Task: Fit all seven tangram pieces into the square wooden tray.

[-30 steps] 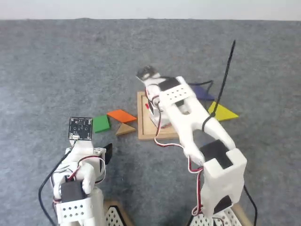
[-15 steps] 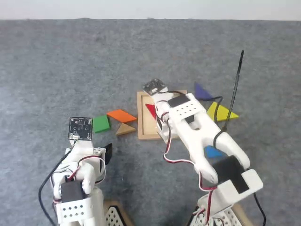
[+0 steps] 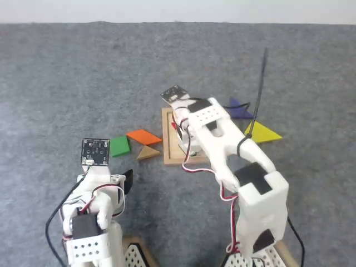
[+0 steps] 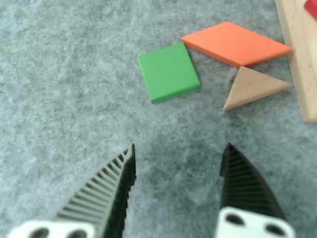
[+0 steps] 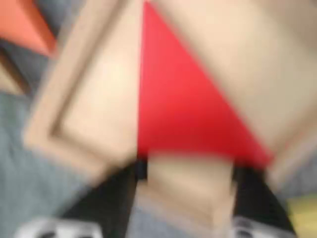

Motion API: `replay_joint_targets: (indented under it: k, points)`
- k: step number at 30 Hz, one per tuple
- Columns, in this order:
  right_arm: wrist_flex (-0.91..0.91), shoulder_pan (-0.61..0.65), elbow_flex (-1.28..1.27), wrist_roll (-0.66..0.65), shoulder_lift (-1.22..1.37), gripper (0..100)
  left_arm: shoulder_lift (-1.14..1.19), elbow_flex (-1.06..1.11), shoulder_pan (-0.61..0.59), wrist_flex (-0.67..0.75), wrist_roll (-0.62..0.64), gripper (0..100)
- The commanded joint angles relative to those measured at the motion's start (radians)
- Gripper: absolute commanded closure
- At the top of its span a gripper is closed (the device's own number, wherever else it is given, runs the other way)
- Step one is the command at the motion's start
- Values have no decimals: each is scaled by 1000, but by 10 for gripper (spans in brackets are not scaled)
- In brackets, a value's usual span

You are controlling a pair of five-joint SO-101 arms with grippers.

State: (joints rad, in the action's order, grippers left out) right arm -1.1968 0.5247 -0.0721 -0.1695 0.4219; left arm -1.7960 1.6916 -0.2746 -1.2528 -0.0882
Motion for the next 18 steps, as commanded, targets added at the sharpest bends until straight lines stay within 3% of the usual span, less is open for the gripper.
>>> replay_joint_targets:
  k: [1,18]
  points:
    - [-19,-19,126,-14,44,723,-11,-7,-6,-3,-8,727]
    - [-81,-136,419,-12,125,722,-11,-7,-6,-3,-8,727]
